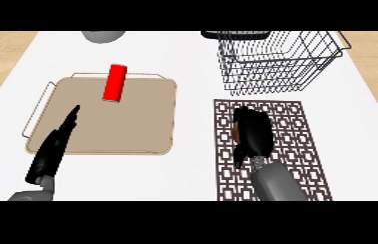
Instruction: Pick the pear from the placemat and place it in the basket
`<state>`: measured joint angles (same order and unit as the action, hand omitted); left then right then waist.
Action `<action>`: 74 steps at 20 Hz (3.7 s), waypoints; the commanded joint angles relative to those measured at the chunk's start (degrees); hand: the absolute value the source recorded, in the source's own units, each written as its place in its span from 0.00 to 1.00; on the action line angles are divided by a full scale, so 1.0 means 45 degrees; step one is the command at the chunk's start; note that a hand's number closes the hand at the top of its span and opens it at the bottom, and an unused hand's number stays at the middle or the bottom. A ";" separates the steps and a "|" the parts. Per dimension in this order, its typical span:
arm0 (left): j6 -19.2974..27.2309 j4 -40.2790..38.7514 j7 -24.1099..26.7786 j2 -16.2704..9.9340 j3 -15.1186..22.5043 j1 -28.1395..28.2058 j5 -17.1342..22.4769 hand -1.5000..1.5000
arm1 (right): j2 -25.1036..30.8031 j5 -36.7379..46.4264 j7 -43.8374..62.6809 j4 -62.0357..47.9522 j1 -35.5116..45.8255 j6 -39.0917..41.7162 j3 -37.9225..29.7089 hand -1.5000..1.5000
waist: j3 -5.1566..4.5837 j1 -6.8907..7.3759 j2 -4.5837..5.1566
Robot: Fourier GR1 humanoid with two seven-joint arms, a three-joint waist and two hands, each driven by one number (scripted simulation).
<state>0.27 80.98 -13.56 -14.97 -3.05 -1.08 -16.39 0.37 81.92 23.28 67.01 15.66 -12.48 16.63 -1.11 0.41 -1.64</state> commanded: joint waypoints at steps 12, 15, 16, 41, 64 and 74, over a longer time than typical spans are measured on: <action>0.0089 0.0169 -0.0050 0.0310 0.0149 0.0416 -0.0210 0.50 | 0.3039 -0.2218 -0.2055 -0.0391 -0.0743 -0.0559 -0.1748 1.00 | 0.0275 -0.0166 0.0386; 0.0027 -0.0138 0.0204 -0.0178 -0.0472 0.0211 0.0032 0.50 | 0.4991 -0.4736 -0.3792 -0.0179 -0.0488 0.1049 -0.3776 1.00 | 0.0267 -0.0350 0.0405; 0.0205 -0.0455 0.0372 0.0196 -0.0274 0.0265 -0.0057 0.50 | 0.5565 -0.5123 -0.4385 -0.0540 -0.0224 0.1106 -0.4272 1.00 | 0.0259 -0.0257 0.0429; 0.0215 -0.0389 -0.0440 0.0688 -0.0115 -0.0560 -0.0512 0.50 | 0.9425 -1.3060 -0.3274 0.6881 0.1757 0.7816 -0.9715 1.00 | 0.0237 -0.0205 0.0332; -0.0468 0.0262 -0.0027 0.0442 -0.0440 -0.0056 -0.0522 0.50 | 0.7272 -1.1492 -0.0359 0.2502 0.7375 0.7319 -0.5169 1.00 | 0.0242 0.0115 0.0408; -0.0085 -0.0120 0.0214 0.0907 -0.0280 0.0012 -0.0895 0.50 | 0.5631 -0.9459 -0.0467 0.0458 0.7355 0.5244 -0.4111 0.00 | 0.0246 0.0044 0.0389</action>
<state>-1.53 80.61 -12.87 -12.32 -5.15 -2.08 -19.12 28.39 37.01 22.75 72.78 49.99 14.78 -2.57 0.03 0.75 0.11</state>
